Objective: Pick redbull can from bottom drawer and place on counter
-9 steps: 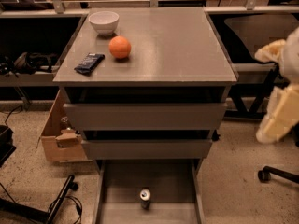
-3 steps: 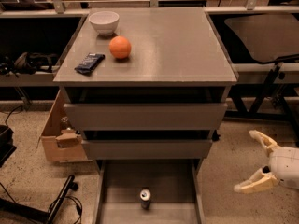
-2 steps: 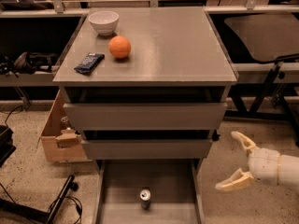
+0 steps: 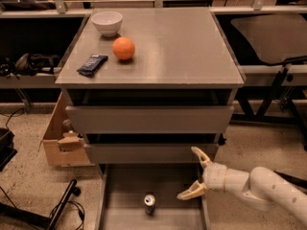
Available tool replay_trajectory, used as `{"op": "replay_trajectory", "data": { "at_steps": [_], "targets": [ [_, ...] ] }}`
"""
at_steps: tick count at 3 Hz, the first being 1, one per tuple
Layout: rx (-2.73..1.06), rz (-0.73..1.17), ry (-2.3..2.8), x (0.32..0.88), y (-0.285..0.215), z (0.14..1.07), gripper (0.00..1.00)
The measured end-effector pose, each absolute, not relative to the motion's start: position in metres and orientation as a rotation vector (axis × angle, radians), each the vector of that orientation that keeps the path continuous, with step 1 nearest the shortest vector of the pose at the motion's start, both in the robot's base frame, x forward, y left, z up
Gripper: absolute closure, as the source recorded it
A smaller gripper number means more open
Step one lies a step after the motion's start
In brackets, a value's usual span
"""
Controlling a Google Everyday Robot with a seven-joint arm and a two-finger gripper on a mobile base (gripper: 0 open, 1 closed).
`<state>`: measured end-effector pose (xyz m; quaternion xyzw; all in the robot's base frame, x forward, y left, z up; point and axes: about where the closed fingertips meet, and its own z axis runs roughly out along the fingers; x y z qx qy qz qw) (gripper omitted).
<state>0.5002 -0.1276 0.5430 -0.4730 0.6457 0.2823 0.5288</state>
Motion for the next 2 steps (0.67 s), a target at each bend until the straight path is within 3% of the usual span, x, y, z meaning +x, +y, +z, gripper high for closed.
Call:
{"op": "replay_trajectory", "data": {
  "at_steps": [2],
  "targets": [
    [-1.135,0.835,1.539,0.521,-0.027,0.385,0.0]
  ]
}}
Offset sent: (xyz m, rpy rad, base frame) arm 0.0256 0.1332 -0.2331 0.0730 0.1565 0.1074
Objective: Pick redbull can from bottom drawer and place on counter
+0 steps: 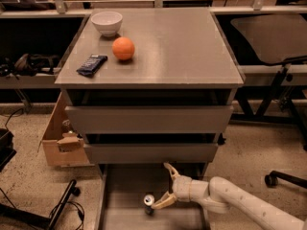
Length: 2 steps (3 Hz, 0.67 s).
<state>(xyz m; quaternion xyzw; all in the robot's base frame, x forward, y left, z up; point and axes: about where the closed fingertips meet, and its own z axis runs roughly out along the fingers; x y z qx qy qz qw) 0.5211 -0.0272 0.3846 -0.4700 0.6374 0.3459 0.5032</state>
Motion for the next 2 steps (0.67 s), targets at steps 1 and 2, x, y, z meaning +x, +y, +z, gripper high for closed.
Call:
{"op": "replay_trajectory", "data": {
  "at_steps": [1,2],
  "targets": [
    [-1.113,0.867,1.583,0.5261,-0.0148,0.341,0.0],
    [-1.11,0.87,1.584,0.5261,-0.0138,0.3391,0.0]
  ]
}}
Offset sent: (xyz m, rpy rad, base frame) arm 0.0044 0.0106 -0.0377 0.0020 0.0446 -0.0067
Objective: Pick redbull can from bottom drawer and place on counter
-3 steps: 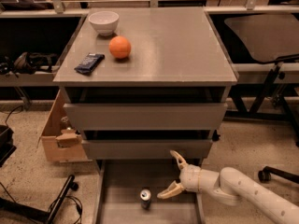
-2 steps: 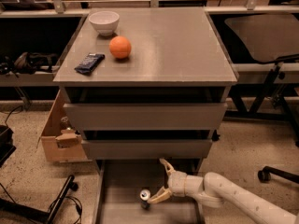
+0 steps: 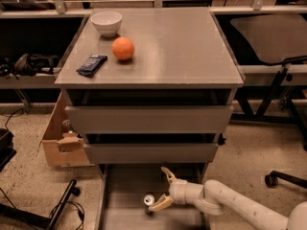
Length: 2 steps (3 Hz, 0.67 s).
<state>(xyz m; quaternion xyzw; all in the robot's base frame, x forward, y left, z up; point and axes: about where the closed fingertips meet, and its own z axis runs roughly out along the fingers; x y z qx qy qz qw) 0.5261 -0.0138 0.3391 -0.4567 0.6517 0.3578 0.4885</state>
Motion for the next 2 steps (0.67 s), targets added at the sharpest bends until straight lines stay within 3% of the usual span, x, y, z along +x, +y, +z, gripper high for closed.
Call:
{"op": "replay_trajectory", "data": {
  "at_steps": [2],
  "targets": [
    [-1.251,0.912,1.456,0.525,0.007,0.299,0.0]
  ]
}}
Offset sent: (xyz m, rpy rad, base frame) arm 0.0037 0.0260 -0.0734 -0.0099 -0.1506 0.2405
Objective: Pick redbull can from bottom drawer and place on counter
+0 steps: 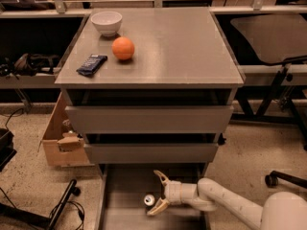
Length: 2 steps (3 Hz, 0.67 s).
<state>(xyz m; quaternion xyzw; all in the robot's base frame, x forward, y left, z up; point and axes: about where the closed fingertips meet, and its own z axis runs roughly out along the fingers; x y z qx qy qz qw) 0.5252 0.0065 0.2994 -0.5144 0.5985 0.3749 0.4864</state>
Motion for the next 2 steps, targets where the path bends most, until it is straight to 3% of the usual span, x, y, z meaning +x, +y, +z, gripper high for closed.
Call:
{"op": "replay_trajectory", "data": {
  "at_steps": [2],
  "targets": [
    [-1.397,0.911,1.422,0.531,0.008,0.254,0.0]
  ]
}}
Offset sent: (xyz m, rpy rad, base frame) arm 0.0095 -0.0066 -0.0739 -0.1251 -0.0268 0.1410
